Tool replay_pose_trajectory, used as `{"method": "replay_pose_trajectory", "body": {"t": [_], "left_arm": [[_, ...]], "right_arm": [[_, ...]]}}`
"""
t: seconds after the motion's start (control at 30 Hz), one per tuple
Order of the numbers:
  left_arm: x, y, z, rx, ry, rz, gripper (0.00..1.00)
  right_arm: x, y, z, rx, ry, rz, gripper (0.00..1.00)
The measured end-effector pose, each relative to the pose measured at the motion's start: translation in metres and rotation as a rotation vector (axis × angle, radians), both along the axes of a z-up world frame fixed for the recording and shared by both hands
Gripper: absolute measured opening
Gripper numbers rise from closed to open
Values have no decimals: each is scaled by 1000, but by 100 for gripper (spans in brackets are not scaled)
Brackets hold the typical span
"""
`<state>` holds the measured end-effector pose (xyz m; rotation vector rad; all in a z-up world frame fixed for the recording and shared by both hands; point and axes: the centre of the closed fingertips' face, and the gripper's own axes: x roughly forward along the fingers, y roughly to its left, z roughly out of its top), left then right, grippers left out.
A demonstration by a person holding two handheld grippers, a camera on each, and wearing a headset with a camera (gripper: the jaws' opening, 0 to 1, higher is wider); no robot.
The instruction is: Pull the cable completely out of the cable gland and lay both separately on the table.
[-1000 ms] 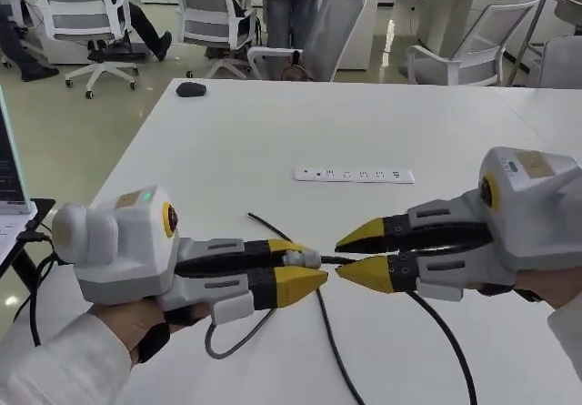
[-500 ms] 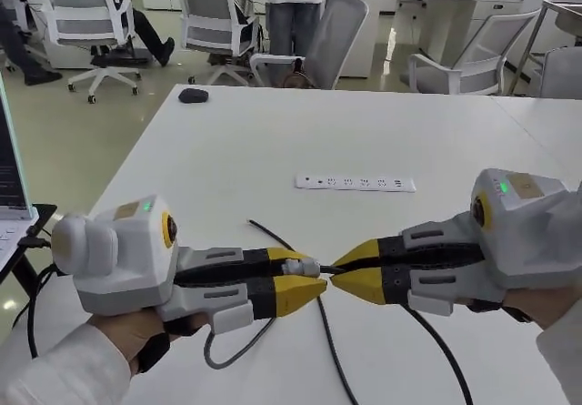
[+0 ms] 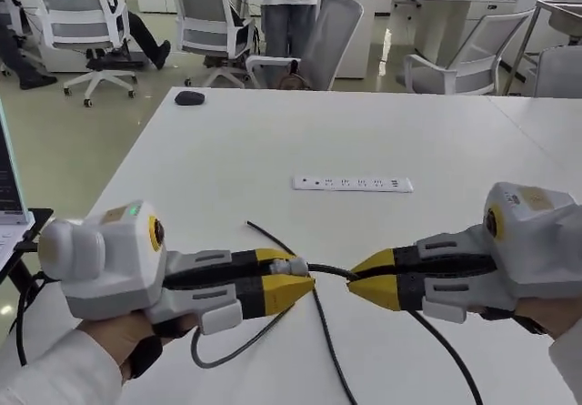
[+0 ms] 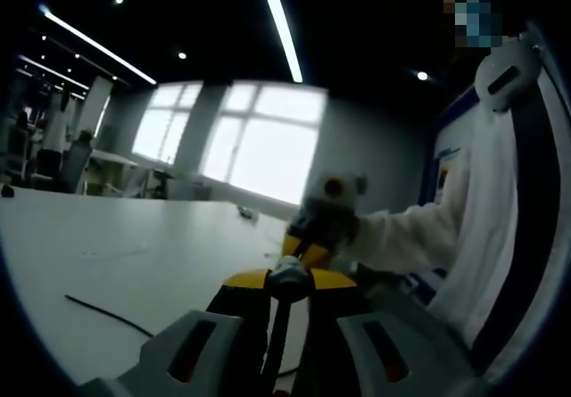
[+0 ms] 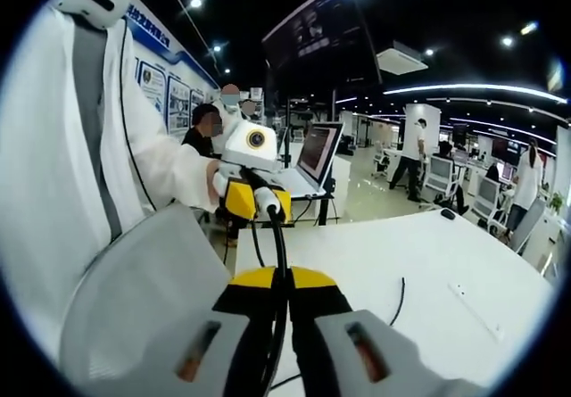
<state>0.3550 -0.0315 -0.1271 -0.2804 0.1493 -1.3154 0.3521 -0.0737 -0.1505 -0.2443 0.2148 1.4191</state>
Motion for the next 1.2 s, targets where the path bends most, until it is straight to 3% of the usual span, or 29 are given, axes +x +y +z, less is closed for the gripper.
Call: {"method": "replay_pose_trajectory", "body": {"t": [0.23, 0.6, 0.9, 1.03, 1.2], "left_arm": [[3, 9, 0, 0, 5, 29, 17], [4, 12, -1, 9, 10, 48, 17], [3, 6, -5, 42, 5, 35, 17], [4, 4, -4, 54, -2, 30, 17], [5, 2, -3, 60, -6, 27, 17]], "right_arm": [[10, -21, -25, -63, 21, -34, 3], [20, -42, -51, -107, 61, -80, 3], [19, -43, -57, -104, 82, -97, 4], [21, -45, -54, -96, 97, -114, 5], [21, -44, -45, -96, 73, -121, 7]]}}
